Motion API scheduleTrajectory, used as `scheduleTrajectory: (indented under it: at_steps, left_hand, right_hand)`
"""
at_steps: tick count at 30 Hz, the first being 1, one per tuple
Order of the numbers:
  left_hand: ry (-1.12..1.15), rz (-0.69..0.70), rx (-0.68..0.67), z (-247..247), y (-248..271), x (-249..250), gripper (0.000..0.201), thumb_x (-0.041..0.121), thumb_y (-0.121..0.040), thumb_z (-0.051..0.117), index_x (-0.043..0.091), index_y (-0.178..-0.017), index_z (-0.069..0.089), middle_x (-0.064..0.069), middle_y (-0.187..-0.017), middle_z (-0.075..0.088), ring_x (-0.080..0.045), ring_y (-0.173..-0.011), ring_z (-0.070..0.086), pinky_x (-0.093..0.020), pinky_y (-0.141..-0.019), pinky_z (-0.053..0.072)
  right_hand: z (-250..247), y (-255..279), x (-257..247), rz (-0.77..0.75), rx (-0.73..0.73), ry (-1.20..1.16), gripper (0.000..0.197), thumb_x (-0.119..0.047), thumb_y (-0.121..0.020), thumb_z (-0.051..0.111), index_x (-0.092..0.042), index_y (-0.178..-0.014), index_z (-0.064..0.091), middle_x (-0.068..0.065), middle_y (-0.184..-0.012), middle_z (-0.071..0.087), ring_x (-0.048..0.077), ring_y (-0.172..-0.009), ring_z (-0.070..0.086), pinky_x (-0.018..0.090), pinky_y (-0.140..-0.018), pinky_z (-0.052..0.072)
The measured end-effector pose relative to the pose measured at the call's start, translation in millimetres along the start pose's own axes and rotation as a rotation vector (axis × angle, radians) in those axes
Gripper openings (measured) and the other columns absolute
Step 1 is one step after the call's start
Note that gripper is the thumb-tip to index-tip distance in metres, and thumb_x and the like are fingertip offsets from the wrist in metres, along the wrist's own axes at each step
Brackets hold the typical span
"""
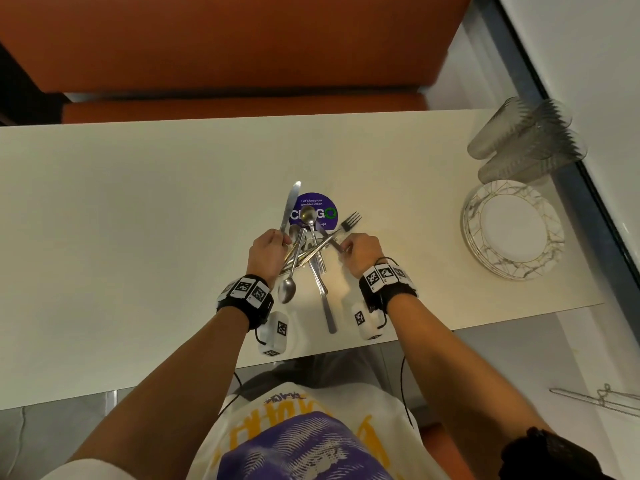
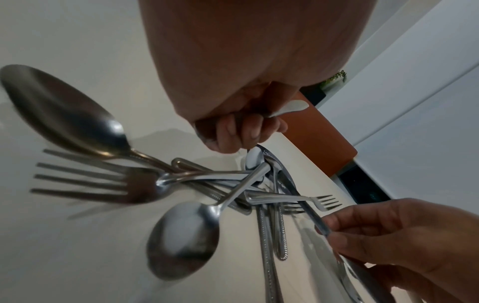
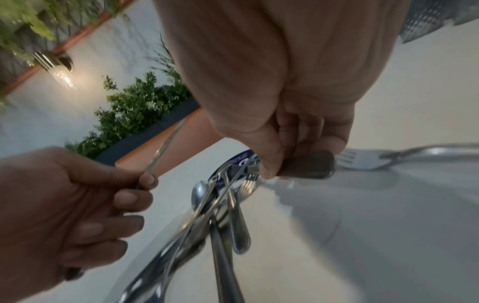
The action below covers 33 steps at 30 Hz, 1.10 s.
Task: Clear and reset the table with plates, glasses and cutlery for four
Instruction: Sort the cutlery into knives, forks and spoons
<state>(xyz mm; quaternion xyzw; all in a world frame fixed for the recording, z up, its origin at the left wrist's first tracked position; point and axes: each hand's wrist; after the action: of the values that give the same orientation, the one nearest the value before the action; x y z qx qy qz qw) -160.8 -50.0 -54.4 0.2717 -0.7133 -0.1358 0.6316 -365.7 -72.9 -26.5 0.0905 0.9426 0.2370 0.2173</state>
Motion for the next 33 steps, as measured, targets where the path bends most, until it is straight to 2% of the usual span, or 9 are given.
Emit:
scheduleTrajectory:
  at_steps: [7, 11, 13, 16, 20, 24, 27, 29, 33]
  left_hand:
    - [-0.117, 0.092, -0.013, 15.8, -3.4, 22.7, 0.035, 0.026, -0.106, 0.042, 0.017, -0.091, 0.071, 0.001, -0.09, 0.071, -0.015, -0.074, 0.058, -0.03, -0.069, 0.046]
    - [-0.125, 0.129, -0.031, 26.4, -6.0, 32.2, 0.034, 0.027, -0.106, 0.04, 0.023, -0.095, 0.072, -0.006, -0.095, 0.075, -0.022, -0.081, 0.066, -0.042, -0.078, 0.057]
    - [-0.117, 0.132, -0.04, 30.9, -7.4, 36.1, 0.032, 0.029, -0.106, 0.042, 0.025, -0.094, 0.071, -0.007, -0.091, 0.072, -0.022, -0.076, 0.063, -0.044, -0.074, 0.057]
    - [-0.047, 0.106, -0.071, 37.3, -6.8, 43.9, 0.03, 0.029, -0.106, 0.044, 0.023, -0.095, 0.07, -0.007, -0.085, 0.068, -0.021, -0.067, 0.059, -0.031, -0.057, 0.05]
    - [0.053, 0.07, -0.108, 43.4, -1.1, 55.8, 0.034, 0.022, -0.11, 0.039, 0.003, -0.108, 0.067, -0.005, -0.067, 0.055, -0.013, -0.047, 0.046, -0.023, -0.041, 0.04]
    - [0.082, 0.045, -0.104, 47.8, 2.4, 64.7, 0.032, 0.017, -0.109, 0.038, 0.005, -0.099, 0.065, -0.005, -0.066, 0.055, -0.011, -0.042, 0.044, -0.023, -0.038, 0.035]
    - [0.102, 0.034, -0.12, 49.0, 5.7, 68.4, 0.03, 0.017, -0.108, 0.037, 0.009, -0.099, 0.064, -0.009, -0.072, 0.064, -0.018, -0.05, 0.056, -0.026, -0.042, 0.039]
    - [0.125, 0.029, -0.134, 49.4, 9.6, 71.0, 0.029, 0.019, -0.11, 0.037, 0.006, -0.105, 0.063, -0.014, -0.081, 0.073, -0.024, -0.062, 0.068, -0.031, -0.048, 0.051]
    - [0.131, 0.057, -0.151, 52.7, 12.0, 70.3, 0.03, 0.018, -0.108, 0.04, 0.004, -0.111, 0.066, -0.013, -0.095, 0.078, -0.027, -0.082, 0.077, -0.05, -0.076, 0.065]
  right_hand:
    - [-43.5, 2.5, 11.1, -0.002, 0.049, -0.006, 0.015, -0.006, -0.091, 0.062, -0.012, -0.098, 0.075, 0.009, -0.102, 0.073, 0.024, -0.094, 0.068, 0.025, -0.076, 0.051]
    - [-66.7, 4.4, 17.4, 0.024, 0.056, 0.031, 0.022, -0.004, -0.085, 0.068, -0.01, -0.105, 0.073, 0.009, -0.108, 0.072, 0.025, -0.099, 0.067, 0.029, -0.085, 0.056]
    - [-75.3, 5.1, 19.4, 0.036, 0.088, 0.036, 0.023, -0.004, -0.085, 0.069, -0.01, -0.108, 0.072, 0.008, -0.11, 0.071, 0.025, -0.102, 0.066, 0.026, -0.081, 0.051]
    - [-81.4, 5.8, 19.0, 0.059, 0.174, -0.095, 0.018, -0.005, -0.092, 0.059, -0.011, -0.106, 0.07, 0.008, -0.11, 0.071, 0.026, -0.102, 0.065, 0.025, -0.077, 0.045]
    - [-78.6, 7.1, 9.6, 0.059, 0.226, -0.315, 0.025, -0.008, -0.097, 0.053, -0.008, -0.118, 0.066, 0.009, -0.117, 0.068, 0.027, -0.107, 0.063, 0.023, -0.081, 0.04]
    - [-70.7, 13.8, -10.3, 0.023, 0.285, -0.532, 0.02, -0.023, -0.1, 0.057, -0.011, -0.114, 0.064, 0.0, -0.093, 0.063, 0.015, -0.082, 0.058, 0.019, -0.065, 0.039]
    - [-55.4, 16.4, -23.9, -0.033, 0.274, -0.644, 0.021, -0.021, -0.103, 0.049, -0.011, -0.113, 0.064, 0.0, -0.088, 0.067, 0.016, -0.079, 0.06, 0.026, -0.073, 0.046]
    - [-45.9, 21.1, -31.9, -0.024, 0.208, -0.761, 0.019, -0.018, -0.102, 0.047, -0.015, -0.114, 0.062, 0.003, -0.082, 0.073, 0.013, -0.073, 0.061, 0.03, -0.07, 0.051]
    - [-34.9, 32.5, -44.7, 0.045, 0.086, -0.955, 0.015, -0.012, -0.099, 0.053, -0.012, -0.112, 0.059, 0.011, -0.094, 0.075, 0.016, -0.072, 0.07, 0.026, -0.058, 0.056]
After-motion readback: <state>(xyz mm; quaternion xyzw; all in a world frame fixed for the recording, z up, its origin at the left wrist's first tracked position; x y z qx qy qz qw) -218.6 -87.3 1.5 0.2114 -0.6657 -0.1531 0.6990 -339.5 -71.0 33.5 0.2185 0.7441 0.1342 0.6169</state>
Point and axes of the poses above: each hand's wrist, its own y-axis away from the middle knuckle, its own z-axis out of the palm, x = y × z
